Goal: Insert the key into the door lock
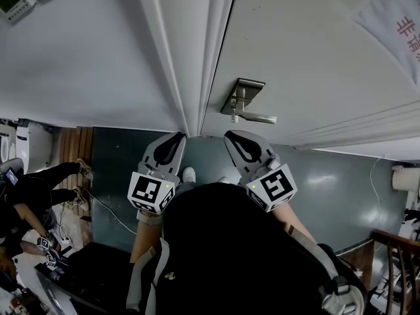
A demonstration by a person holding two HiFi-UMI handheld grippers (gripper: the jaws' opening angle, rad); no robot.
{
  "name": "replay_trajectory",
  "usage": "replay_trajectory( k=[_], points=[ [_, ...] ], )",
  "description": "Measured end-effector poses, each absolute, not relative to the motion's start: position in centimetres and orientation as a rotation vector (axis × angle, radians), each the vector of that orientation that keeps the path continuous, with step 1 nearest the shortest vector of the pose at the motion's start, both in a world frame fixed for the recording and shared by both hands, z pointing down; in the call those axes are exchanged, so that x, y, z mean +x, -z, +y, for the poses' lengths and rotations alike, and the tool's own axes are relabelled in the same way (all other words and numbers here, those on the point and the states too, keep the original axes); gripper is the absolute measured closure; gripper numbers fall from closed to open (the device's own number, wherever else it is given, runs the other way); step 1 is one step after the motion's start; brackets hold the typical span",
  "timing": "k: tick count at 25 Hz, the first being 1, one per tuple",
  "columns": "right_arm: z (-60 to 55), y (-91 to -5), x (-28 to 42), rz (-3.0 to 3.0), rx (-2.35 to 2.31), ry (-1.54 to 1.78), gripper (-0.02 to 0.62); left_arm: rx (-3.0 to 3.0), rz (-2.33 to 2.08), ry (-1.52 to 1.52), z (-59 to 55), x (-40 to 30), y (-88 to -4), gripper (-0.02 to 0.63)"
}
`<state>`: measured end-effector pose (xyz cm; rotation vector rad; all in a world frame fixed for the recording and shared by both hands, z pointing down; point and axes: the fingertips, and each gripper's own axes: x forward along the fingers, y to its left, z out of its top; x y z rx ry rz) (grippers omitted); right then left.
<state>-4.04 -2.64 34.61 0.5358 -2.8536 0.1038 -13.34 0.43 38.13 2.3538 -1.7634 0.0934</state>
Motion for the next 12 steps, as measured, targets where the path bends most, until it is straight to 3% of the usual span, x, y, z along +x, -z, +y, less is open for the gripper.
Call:
replay_trajectory(
  k=[12],
  points=[
    [-2.22,-35.26,-3.91,-2.840,0.529,-0.122,0.578,2.350,-1.731,-0.112,0.74,-12.66,-38.72,0.597]
  ],
)
